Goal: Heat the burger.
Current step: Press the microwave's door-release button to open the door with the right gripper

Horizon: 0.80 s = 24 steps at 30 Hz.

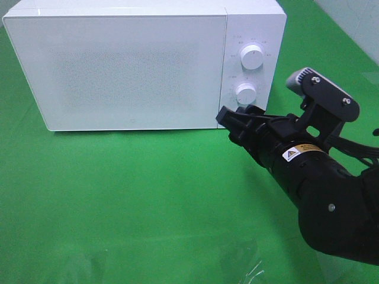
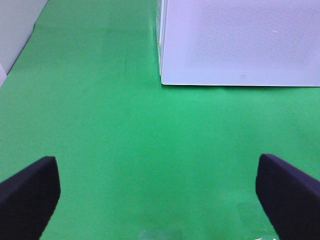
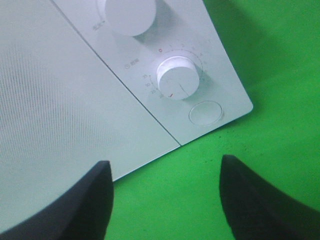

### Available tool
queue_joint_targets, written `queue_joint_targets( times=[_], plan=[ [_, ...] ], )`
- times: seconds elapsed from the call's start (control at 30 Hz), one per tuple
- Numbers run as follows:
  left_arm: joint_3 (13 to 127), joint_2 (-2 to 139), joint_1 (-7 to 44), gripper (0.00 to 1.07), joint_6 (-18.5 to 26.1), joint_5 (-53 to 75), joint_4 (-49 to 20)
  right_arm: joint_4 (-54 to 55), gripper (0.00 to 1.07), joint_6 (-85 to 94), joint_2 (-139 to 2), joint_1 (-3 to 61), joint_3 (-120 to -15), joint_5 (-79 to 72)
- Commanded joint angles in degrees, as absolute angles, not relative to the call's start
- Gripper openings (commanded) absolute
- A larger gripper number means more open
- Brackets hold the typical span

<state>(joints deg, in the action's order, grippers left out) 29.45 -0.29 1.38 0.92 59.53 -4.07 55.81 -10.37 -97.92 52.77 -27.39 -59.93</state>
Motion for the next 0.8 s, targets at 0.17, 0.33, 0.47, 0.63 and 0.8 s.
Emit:
queue_joint_targets(
  times=[0.17, 0.33, 0.47, 0.63, 0.8],
  plan=[
    [29.2, -1.3, 1.2, 1.00, 0.9, 59.2, -4.5, 55.6, 0.43, -39.9, -97.9, 52.9, -27.7, -59.4],
    [29.2, -1.3, 1.2, 1.00, 0.9, 59.2, -4.5, 55.6, 0.34, -56.4, -97.9, 52.9, -27.7, -59.5],
    [29.2, -1.3, 1.2, 1.00, 0.9, 59.2, -4.5, 55.6, 0.28, -66.1, -97.9, 52.9, -27.7, -58.6],
    [29.2, -1.3, 1.2, 1.00, 0.9, 59.2, -4.5, 55.4, 0.21, -72.1, -97.9, 52.9, -27.7, -58.1],
    [29.2, -1.3, 1.2, 1.00, 0.9, 59.2, -4.5, 55.4, 0.13, -72.3, -97.9, 52.9, -27.7, -58.1]
  ],
)
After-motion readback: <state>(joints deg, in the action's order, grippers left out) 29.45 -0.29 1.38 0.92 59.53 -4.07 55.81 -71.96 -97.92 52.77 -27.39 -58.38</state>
